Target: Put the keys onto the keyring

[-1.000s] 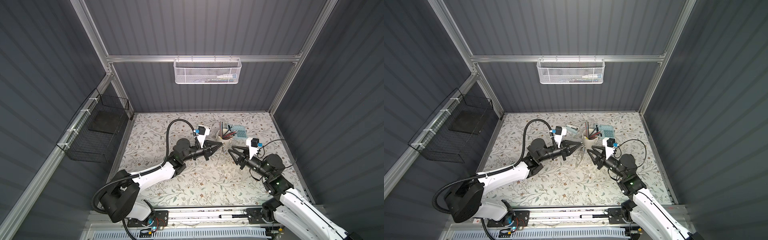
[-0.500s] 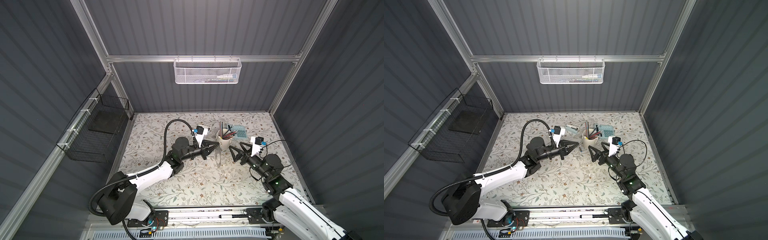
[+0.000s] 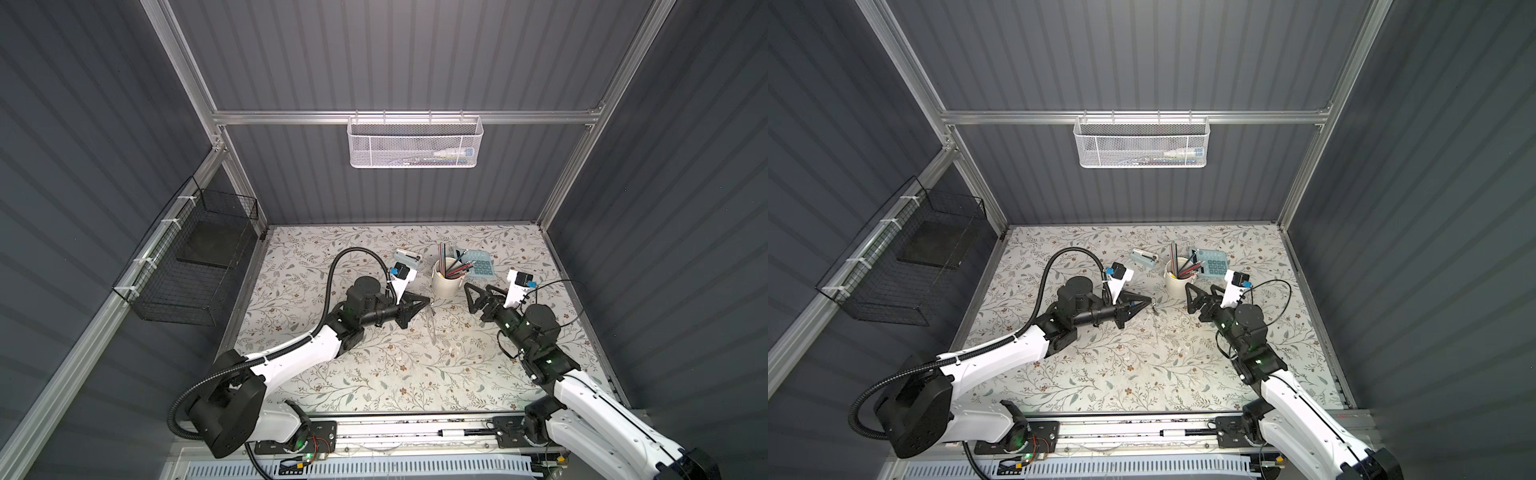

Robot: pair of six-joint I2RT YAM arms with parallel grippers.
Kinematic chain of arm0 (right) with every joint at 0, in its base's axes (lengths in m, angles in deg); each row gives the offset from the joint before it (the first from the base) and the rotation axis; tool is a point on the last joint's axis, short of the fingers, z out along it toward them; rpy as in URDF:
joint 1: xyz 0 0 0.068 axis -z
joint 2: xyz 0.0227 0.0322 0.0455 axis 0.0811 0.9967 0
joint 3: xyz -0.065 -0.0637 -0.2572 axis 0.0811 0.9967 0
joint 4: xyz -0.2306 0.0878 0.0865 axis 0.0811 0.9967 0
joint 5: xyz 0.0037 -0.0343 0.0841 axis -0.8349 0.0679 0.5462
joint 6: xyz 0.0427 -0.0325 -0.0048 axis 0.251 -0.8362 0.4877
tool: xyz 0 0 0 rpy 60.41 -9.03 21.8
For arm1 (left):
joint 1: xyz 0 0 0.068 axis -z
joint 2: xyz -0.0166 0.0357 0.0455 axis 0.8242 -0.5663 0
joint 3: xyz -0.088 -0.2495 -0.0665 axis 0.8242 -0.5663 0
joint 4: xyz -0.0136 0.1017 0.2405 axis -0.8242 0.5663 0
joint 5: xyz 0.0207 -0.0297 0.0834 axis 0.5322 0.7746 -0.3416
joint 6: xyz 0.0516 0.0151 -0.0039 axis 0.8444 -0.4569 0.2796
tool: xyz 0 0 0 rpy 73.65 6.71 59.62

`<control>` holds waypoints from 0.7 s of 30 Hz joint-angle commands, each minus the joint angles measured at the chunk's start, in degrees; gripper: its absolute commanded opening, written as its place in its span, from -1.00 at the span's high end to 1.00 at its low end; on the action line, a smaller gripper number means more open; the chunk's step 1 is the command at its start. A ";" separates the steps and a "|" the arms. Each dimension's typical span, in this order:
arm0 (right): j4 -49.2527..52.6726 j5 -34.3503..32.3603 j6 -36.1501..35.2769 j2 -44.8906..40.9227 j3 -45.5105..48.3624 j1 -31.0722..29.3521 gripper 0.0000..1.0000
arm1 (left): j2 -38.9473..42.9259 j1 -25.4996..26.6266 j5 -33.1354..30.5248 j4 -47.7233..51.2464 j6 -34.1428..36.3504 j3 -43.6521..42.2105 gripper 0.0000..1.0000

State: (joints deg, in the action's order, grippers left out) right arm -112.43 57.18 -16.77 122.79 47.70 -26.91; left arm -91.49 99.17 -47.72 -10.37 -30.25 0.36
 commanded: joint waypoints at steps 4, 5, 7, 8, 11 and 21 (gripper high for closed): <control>2.26 0.77 -0.24 2.37 -3.01 0.18 -0.98 | 0.12 -0.43 -2.86 12.29 5.77 1.17 1.00; 2.37 1.35 -0.06 2.78 -3.30 0.21 -0.98 | -0.85 -0.42 -2.88 13.10 5.83 1.58 1.00; 2.61 2.34 -0.50 3.73 -3.80 0.20 -0.98 | -3.14 -0.37 -2.98 13.65 5.39 2.45 1.00; 2.78 2.77 -0.82 4.29 -4.07 0.21 -0.98 | -4.66 -0.27 -2.68 14.16 5.25 3.22 1.00; 4.66 3.91 -1.51 5.33 -5.26 0.44 -0.98 | -8.87 0.39 -0.84 14.35 4.91 4.97 1.00; 10.42 4.44 -2.48 3.29 -6.05 3.53 -0.98 | -20.80 2.72 4.55 10.78 2.07 9.28 1.00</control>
State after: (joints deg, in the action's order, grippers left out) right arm -104.28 60.68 -18.45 126.79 43.06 -24.24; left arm -110.59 101.31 -46.13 1.13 -26.87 7.24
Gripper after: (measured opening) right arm 0.991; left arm 0.049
